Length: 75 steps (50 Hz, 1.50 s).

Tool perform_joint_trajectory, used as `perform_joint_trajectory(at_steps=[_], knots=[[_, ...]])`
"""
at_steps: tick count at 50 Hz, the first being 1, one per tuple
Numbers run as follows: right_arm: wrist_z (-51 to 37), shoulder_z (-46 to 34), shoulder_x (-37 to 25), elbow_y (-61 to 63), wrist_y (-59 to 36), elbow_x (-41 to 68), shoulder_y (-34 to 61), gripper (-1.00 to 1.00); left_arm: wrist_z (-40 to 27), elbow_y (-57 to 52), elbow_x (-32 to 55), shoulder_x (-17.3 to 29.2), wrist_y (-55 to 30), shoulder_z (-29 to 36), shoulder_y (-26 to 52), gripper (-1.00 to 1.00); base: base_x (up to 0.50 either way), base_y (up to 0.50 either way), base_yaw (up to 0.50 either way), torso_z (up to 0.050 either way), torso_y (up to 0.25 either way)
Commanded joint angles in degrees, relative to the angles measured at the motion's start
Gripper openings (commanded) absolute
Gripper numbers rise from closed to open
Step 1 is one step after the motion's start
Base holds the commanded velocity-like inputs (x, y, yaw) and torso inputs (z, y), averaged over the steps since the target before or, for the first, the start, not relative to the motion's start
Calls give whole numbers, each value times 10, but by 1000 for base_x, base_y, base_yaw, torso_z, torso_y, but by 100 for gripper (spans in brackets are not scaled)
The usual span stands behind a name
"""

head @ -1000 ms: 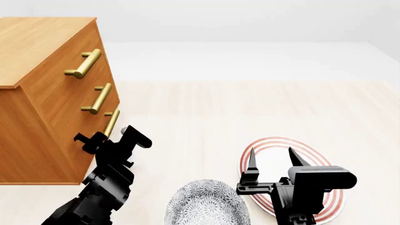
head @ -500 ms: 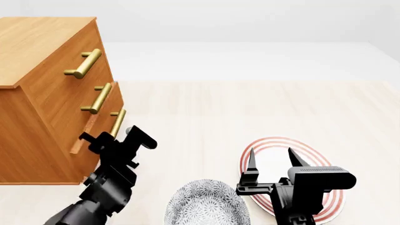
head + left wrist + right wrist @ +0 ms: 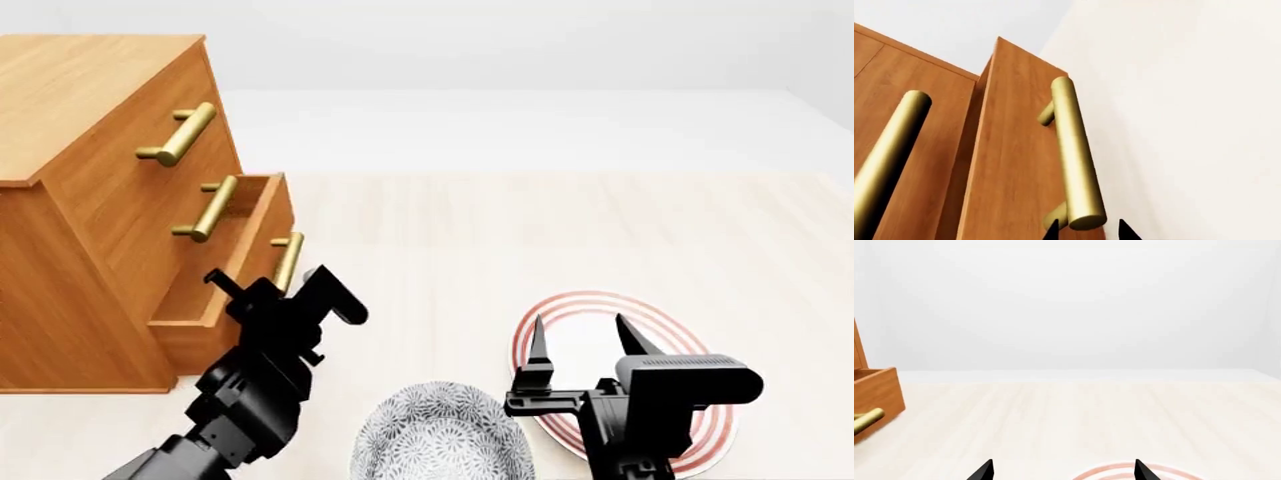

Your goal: Open the bottom drawer of the cabinet.

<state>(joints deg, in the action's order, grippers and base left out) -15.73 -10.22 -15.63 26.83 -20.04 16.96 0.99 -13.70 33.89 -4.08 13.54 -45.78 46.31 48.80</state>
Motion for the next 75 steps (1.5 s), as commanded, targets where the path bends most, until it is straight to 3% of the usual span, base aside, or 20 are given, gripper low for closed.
perform_joint_trajectory(at_steps=[1,18,42,43,55,63,66,75], knots=[[-2,0,-4,-3,4,5,-2,100,-84,-73,-7,-10,-53,15,-1,-100,0,0,0,11,14],[-4,1,-7,-5,10,11,-5,100,-77,-90,-9,-31,-63,32,2,-100,0,0,0,5,13],[-10,-4,-12,-5,10,14,-1,100,-73,-148,-6,-16,-87,32,-5,-100,0,0,0,1,4],[-10,-5,-12,-7,10,14,0,100,-73,-161,-6,-12,-94,32,-7,100,0,0,0,0,0],[-11,-8,-13,-9,12,16,1,100,-73,-348,-5,28,-166,8,-37,100,0,0,0,0,0],[-11,-9,-14,-12,15,18,2,100,-69,-533,44,37,-207,-124,-76,100,0,0,0,0,0],[-11,-10,-14,-14,17,18,2,100,-69,-543,48,39,-208,-140,-81,100,0,0,0,0,0],[-13,-11,-15,-14,18,20,2,100,-17,-491,141,-7,-222,-291,-98,100,0,0,0,0,0]])
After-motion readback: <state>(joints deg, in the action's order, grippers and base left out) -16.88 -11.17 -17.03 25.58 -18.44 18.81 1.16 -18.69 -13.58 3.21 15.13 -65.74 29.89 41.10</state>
